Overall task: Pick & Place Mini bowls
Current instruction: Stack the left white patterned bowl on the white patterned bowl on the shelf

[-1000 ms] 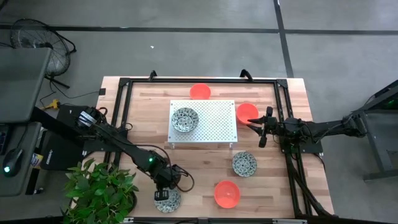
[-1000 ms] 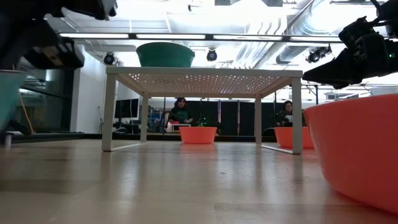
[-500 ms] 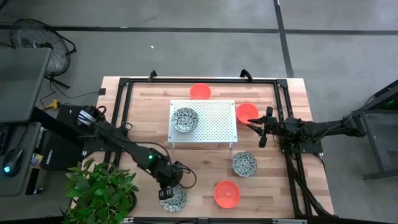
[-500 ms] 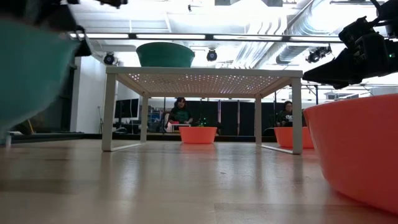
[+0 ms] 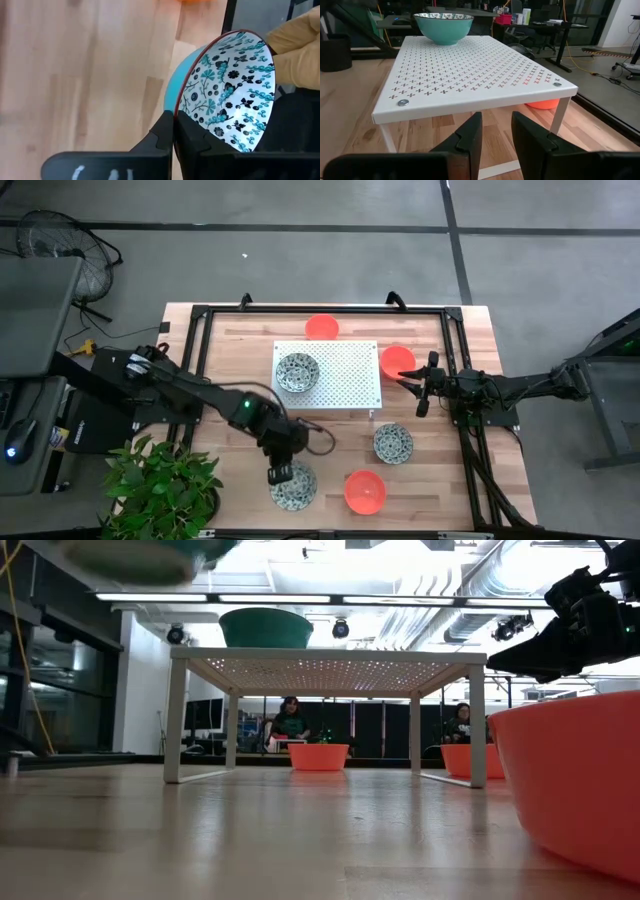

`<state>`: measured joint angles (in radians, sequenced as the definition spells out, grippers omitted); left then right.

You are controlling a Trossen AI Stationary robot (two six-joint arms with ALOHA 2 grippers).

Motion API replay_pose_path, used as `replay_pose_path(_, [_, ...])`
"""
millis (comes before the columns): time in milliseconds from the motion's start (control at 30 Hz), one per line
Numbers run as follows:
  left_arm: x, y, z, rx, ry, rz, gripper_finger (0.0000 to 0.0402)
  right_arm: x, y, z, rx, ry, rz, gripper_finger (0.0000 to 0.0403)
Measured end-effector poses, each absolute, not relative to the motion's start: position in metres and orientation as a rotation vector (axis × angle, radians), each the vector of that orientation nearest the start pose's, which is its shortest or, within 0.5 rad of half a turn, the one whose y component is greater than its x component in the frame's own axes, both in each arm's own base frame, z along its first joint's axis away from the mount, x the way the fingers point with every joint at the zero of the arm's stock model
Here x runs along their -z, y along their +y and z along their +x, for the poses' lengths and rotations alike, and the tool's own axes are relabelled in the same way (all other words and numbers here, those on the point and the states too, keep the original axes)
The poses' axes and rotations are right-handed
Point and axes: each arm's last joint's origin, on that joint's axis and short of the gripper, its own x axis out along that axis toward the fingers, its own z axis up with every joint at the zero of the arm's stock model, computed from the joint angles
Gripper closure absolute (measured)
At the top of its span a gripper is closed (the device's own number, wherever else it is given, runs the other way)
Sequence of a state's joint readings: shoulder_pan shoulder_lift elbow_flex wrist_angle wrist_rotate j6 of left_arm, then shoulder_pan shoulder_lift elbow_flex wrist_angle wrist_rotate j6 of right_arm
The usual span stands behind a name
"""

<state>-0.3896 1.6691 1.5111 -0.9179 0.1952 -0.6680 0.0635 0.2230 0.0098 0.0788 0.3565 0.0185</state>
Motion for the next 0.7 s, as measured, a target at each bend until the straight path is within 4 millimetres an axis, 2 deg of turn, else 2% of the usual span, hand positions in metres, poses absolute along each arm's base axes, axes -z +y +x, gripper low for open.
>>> replay_pose_path(267, [-0.368, -0.102, 0.313, 0.11, 1.16, -0.432, 0.0401, -0.156, -0.003, 0.109, 0.294, 0.129, -0.01, 0.0309])
replay_pose_path(400, [-0.394, -0.083, 0.31, 0.074, 1.118, -0.421, 0.0401, -0.156, -0.003, 0.109, 0.294, 0.129, -0.01, 0.0309])
replay_pose_path(533, [-0.412, -0.064, 0.305, 0.02, 1.093, -0.426, 0.0401, -0.156, -0.003, 0.109, 0.294, 0.129, -0.01, 0.0309])
replay_pose_path(700, [-0.424, -0.043, 0.303, 0.0, 1.067, -0.446, 0.0401, -0.156, -0.003, 0.109, 0.294, 0.129, -0.01, 0.0309])
